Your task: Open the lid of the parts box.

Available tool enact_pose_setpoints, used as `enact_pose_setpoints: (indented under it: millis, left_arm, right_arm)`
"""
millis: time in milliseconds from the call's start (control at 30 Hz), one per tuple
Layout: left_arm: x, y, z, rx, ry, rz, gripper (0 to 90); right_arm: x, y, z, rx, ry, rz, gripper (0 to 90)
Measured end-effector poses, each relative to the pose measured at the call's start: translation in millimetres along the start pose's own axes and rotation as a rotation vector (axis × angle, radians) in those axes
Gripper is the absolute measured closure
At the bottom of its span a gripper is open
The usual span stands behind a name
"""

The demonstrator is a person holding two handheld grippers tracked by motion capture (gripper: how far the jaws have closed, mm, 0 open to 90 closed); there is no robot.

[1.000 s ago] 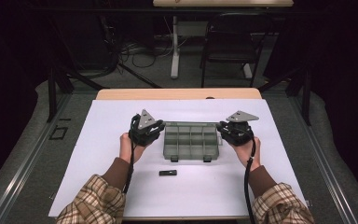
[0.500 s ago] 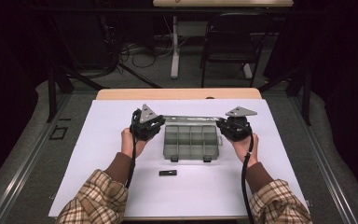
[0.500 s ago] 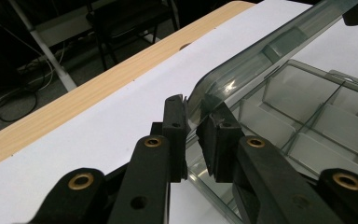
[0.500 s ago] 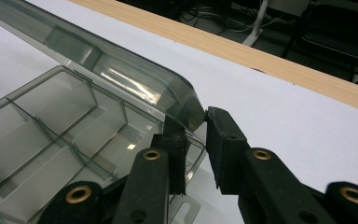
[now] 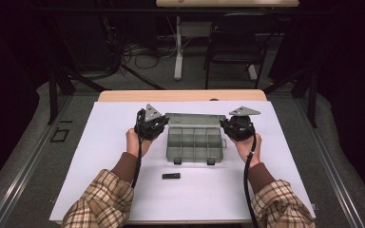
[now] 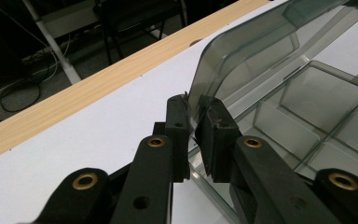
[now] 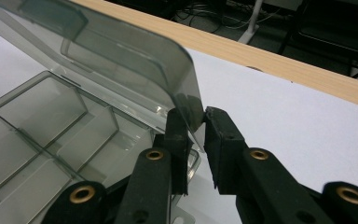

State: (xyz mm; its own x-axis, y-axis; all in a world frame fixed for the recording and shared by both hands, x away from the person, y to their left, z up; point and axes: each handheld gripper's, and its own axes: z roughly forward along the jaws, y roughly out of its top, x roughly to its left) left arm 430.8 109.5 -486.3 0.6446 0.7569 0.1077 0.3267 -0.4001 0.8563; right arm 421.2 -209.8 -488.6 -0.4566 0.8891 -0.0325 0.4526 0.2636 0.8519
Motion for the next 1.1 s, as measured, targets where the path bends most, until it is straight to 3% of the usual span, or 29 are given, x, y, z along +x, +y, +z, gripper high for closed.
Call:
enact_pose_setpoints:
  millis: [600,833,1100]
  left_arm:
    - [1.3,-0.6,9.7,0.005,0.025,-0.006,82.2]
    - [1.5,-3.5,16.5,0.032,0.033,-0.006,81.7]
    - [2.3,-8.4,25.8,0.06,0.039,-0.012,81.8]
  right_arm:
    - [-4.8,2.6,11.4,-0.014,-0.02,-0.021,80.8]
    - [-5.9,2.3,14.1,-0.025,-0.019,-0.018,80.8]
    - [-6.2,-0.1,19.7,0.0,-0.02,-0.007,80.5]
